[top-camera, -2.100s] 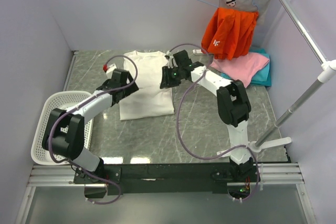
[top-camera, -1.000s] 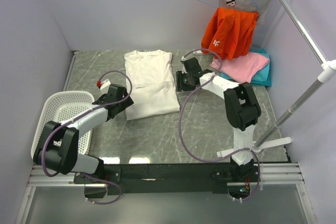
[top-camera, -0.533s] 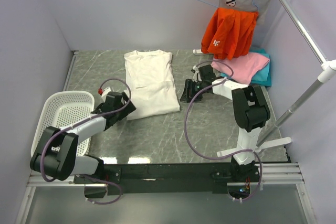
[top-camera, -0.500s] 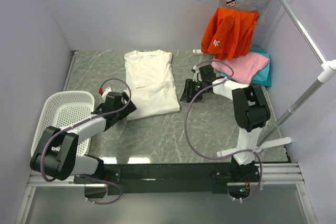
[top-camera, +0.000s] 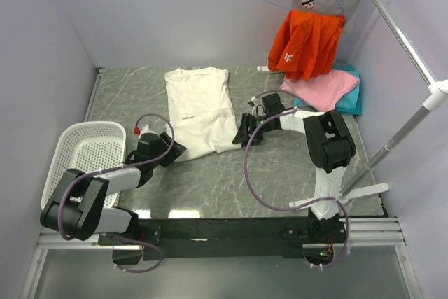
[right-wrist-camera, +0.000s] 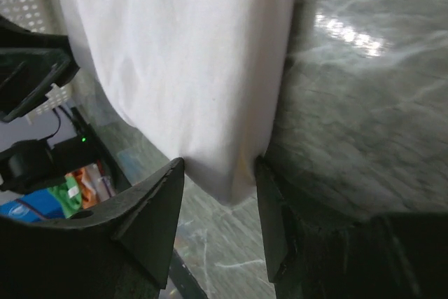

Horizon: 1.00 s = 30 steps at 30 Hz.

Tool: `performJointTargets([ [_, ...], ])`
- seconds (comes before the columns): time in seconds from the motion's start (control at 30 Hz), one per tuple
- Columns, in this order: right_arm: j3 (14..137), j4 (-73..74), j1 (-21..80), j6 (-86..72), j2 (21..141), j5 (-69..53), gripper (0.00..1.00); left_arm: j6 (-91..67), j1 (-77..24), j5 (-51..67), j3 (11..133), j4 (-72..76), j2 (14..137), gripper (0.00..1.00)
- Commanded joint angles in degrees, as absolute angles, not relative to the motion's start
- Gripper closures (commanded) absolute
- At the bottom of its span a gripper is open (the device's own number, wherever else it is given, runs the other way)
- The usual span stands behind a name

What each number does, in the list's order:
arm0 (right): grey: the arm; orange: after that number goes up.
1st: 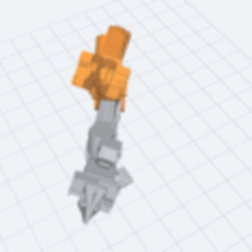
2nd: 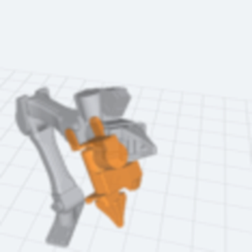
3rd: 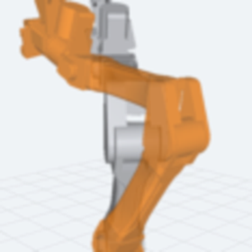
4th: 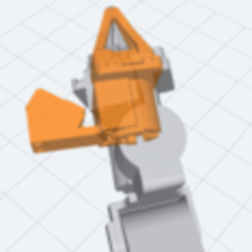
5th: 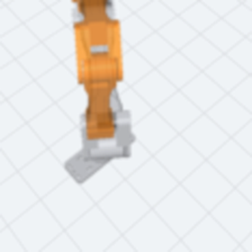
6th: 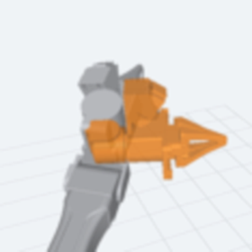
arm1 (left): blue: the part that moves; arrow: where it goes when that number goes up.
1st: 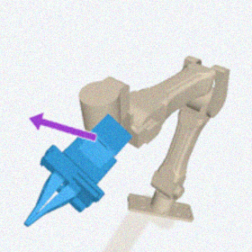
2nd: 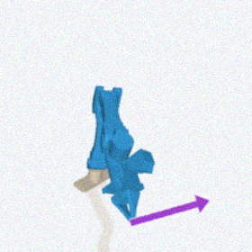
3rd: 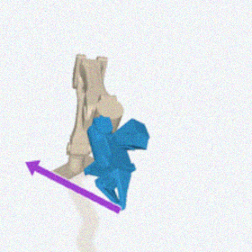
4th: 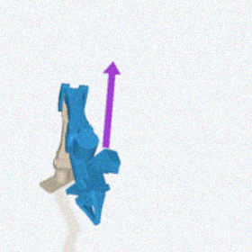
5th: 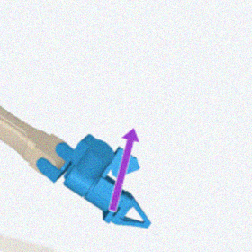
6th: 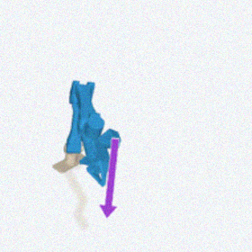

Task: Fold and stack the t-shirts
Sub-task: Fold the folded rectangular tshirt in 1/3 of the way, then grab one side of the 2/3 rectangular tshirt with both arms

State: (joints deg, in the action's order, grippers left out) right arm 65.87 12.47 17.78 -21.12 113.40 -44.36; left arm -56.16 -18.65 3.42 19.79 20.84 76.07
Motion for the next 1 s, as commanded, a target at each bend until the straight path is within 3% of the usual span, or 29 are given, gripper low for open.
performJointTargets([
  [0.0, 65.2, 12.2, 20.1, -21.6, 117.9, -45.5, 0.47, -57.3, -18.9, 5.2, 17.1, 15.6, 77.3, 0.46],
  [0.1, 65.7, 10.1, 20.2, -23.1, 119.4, -45.8, 0.7, -56.5, -18.9, 4.3, 17.6, 15.3, 78.2, 0.59],
  [0.13, 65.7, 9.0, 20.3, -23.5, 119.4, -45.6, 0.87, -56.1, -18.9, 4.0, 17.9, 14.4, 78.5, 0.68],
  [0.2, 66.0, 8.9, 20.3, -23.7, 119.2, -45.3, 1.0, -55.2, -18.9, 3.6, 18.8, 13.9, 79.0, 0.79],
  [0.23, 66.0, 8.8, 20.3, -23.7, 118.9, -45.2, 1.0, -54.9, -18.9, 3.9, 19.1, 13.7, 79.2, 0.96],
  [0.27, 65.4, 8.9, 20.3, -23.6, 117.6, -44.6, 1.0, -55.2, -18.9, 3.3, 19.4, 12.7, 79.2, 0.99],
  [0.43, 61.3, 9.8, 20.3, -23.0, 112.2, -41.3, 1.0, -56.0, -19.2, 2.7, 20.4, 5.7, 76.6, 0.99],
  [0.77, 42.4, 10.5, 23.8, -25.5, 95.4, -36.4, 1.0, -61.7, -25.6, 1.4, 16.3, -19.9, 52.8, 0.99],
  [0.97, 32.6, 10.5, 28.4, -30.9, 83.5, -34.5, 1.0, -67.4, -31.7, 4.6, 11.7, -24.0, 42.2, 0.99],
])
